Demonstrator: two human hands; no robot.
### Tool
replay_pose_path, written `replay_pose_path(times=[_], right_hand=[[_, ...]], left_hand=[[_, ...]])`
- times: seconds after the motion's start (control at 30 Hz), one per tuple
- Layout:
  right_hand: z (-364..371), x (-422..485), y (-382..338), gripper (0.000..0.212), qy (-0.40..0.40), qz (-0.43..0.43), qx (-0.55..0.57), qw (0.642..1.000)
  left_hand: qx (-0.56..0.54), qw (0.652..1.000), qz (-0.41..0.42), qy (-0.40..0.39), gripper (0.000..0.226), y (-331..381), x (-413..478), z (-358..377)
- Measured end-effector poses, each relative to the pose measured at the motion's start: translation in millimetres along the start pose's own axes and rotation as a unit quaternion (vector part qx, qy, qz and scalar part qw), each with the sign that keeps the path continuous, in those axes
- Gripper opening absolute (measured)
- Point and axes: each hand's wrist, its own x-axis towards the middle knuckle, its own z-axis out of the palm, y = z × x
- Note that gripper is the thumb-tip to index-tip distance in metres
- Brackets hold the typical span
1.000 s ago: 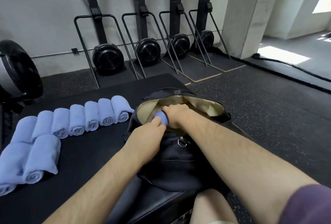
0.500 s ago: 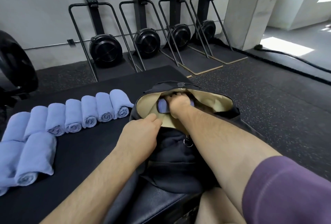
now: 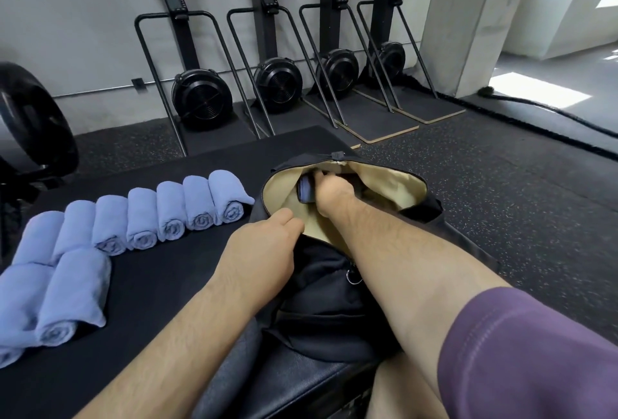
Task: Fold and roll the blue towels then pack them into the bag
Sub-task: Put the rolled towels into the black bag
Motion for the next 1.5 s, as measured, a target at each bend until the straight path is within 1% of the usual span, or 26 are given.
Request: replay_pose_path(times=[0.07,0.13,0.17,0.27,0.33,0.4,0.5,0.57,0.63,0.73,0.93,1.1,1.17,1.2,1.27,1.33,1.4,1.5], right_hand=[[3,4,-1,0.064,-0.033,0.008,0.016,0.999],[0,5,1,0.062,-0.08,0.024,0.02,0.996],[0,4,3,0.06,-0.089,0.022,0.016,0.996],[-5,-15,9,0.05,-0.069,-0.006,-0.023,0.997],[-8,-33,15,0.044,-0.037,-0.02,-0.028,0.999],[-14,-53,17,0.036,0.019,-0.035,-0.01,0.999],[-27,-90,13,0.032,0.091,-0.052,0.013,0.994],[-35,-119,4,0.029,0.148,-0.063,0.047,0.986],[-42,-146,-11,0.027,0.198,-0.083,0.069,0.974],[-48,-179,-45,0.027,0.226,-0.143,0.09,0.959],[-23,-199,-141,0.029,0.186,-0.228,0.117,0.948],[7,-199,-228,0.036,0.124,-0.286,0.139,0.94],[22,-195,-261,0.033,0.099,-0.306,0.139,0.937],[31,-191,-276,0.029,0.085,-0.314,0.136,0.936],[50,-182,-303,0.022,0.053,-0.316,0.137,0.937],[69,-174,-328,0.029,0.024,-0.306,0.138,0.942],[89,-167,-350,0.037,-0.002,-0.281,0.134,0.95],[113,-158,-372,0.05,-0.02,-0.231,0.144,0.962]], left_hand=[[-0.003,1.0,-0.002,0.008,0.033,0,-1,0],[-0.014,1.0,-0.003,0.019,0.033,-1,-1,3],[-0.022,0.999,-0.004,0.026,0.032,-2,-1,6],[-0.058,0.998,-0.003,0.022,0.023,-3,-3,11],[-0.084,0.996,-0.026,0.009,0.018,-3,-4,15],[-0.117,0.992,-0.043,0.001,0.02,-2,-5,17],[-0.179,0.981,-0.072,0.012,0.023,0,-9,19],[-0.25,0.962,-0.093,0.053,0.025,2,-13,11],[-0.315,0.935,-0.125,0.101,0.023,2,-20,-4],[-0.386,0.892,-0.191,0.138,0.019,-9,-38,-23],[-0.401,0.846,-0.31,0.165,0.02,-74,-101,-25],[-0.374,0.822,-0.389,0.181,0.022,-137,-162,-12],[-0.347,0.824,-0.408,0.188,0.021,-162,-185,-4],[-0.32,0.832,-0.412,0.19,0.019,-175,-196,3],[-0.221,0.855,-0.435,0.177,0.014,-199,-218,23],[-0.142,0.861,-0.466,0.149,0.02,-217,-238,48],[-0.137,0.854,-0.484,0.131,0.033,-226,-253,71],[-0.201,0.839,-0.491,0.12,0.042,-229,-259,91]])
